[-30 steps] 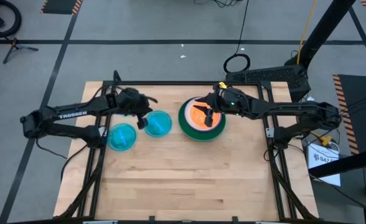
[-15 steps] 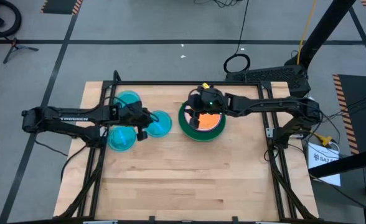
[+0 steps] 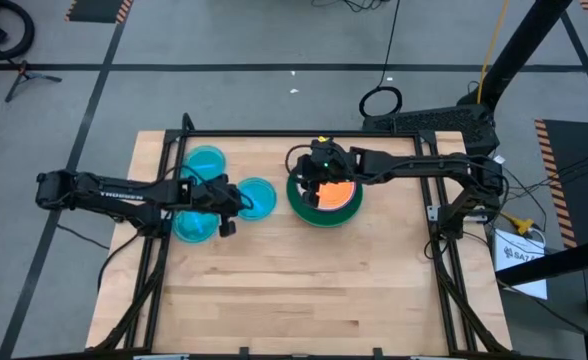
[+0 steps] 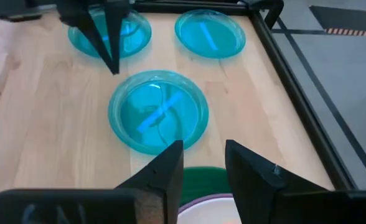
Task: Stack plastic plates
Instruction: Stack the middle right blue plate on the orange plate
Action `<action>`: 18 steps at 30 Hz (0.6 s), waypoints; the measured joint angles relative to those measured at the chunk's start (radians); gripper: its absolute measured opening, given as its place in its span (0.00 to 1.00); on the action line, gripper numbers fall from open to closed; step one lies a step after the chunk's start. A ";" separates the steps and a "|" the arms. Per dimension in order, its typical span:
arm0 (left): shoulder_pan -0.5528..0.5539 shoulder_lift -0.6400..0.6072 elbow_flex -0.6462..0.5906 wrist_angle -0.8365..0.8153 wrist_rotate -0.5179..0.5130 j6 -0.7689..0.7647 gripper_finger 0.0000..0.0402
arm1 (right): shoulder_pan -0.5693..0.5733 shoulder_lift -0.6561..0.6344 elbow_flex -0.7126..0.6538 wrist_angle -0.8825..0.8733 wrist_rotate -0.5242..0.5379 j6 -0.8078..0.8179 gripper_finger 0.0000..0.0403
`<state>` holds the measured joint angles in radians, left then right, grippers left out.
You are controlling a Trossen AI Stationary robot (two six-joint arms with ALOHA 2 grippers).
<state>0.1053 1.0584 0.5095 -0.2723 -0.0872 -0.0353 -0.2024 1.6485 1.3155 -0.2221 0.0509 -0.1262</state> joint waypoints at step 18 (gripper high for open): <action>-0.123 0.142 0.001 0.072 -0.044 0.011 0.52 | -0.001 -0.008 0.000 -0.133 0.000 -0.060 0.28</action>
<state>-0.0174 1.2001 0.5102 -0.1999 -0.1313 -0.0238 -0.2030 1.6404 1.3151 -0.3551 0.0509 -0.1865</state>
